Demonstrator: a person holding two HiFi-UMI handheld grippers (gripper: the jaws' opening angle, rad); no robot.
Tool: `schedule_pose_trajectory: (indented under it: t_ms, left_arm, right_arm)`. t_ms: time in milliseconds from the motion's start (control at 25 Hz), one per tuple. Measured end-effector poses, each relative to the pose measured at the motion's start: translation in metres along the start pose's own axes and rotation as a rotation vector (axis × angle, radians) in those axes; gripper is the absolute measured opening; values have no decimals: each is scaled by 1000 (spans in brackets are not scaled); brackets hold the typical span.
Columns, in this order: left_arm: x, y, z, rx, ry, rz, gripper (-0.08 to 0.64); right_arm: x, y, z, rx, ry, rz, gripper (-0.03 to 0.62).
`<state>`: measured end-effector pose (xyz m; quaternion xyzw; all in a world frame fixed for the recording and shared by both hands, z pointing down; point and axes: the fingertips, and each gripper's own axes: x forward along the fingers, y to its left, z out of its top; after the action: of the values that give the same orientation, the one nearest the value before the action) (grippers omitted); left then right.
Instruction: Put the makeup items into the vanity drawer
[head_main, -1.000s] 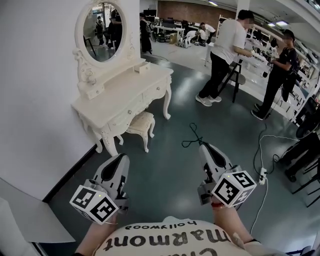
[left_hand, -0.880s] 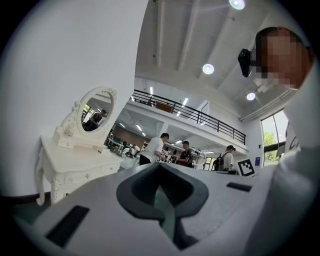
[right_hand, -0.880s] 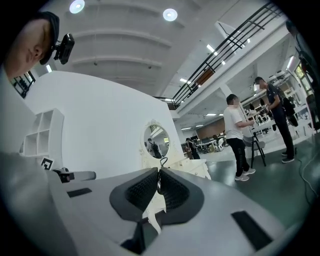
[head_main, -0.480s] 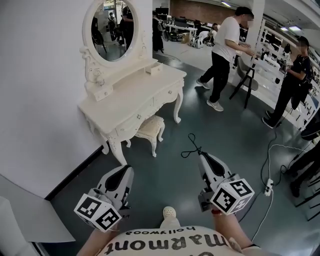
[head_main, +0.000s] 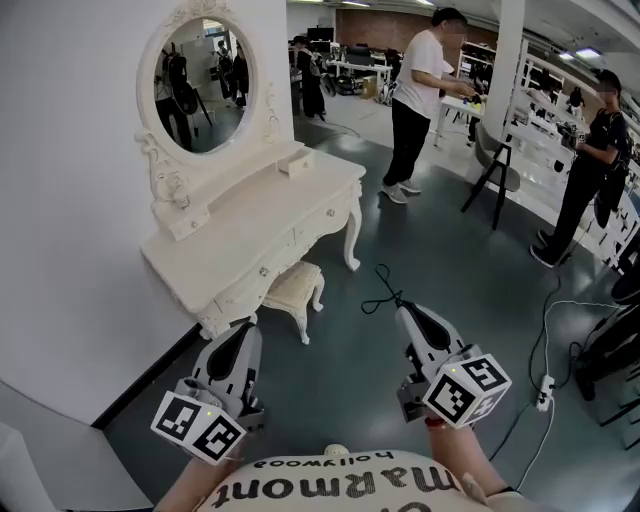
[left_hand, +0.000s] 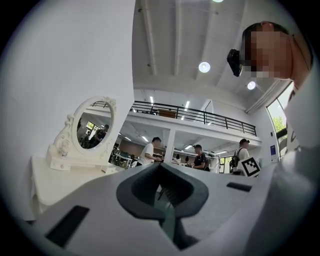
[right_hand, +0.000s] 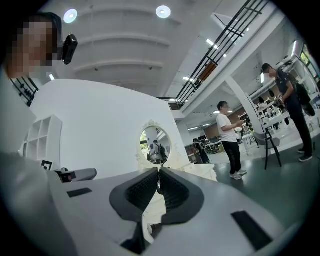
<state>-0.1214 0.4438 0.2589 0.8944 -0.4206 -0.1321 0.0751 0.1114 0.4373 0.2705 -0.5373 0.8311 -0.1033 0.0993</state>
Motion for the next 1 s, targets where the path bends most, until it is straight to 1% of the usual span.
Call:
schedule_pose_trajectory:
  t_ms: [160,280,400,520,600,800,1000]
  left_arm:
    - [32,5,2,-2,-58,29,8]
    - [49,1,0,2,-87,30,8]
    - [61,0,-1,21,-99,23,8]
    - [73,4,-5,15,-87,33,8]
    - [82,5,-9,9,-70,38,8]
    - [110,16,-23,-5,-28,8,8]
    - [145,34,-32,-31,-9,-20,8]
  right_arm:
    - [16,-26,7,0,3,15,38]
    - [25,-44,10,-1,7,32,38]
    - [32,-61,7,26,-1,35,38]
    - [37,-74,4,61,-5,34,38]
    - [40,-80,2,67,5,38,38]
    - [58,-97,-2,72,2,23,38]
    - [85,-115,-11,78,41,3,38]
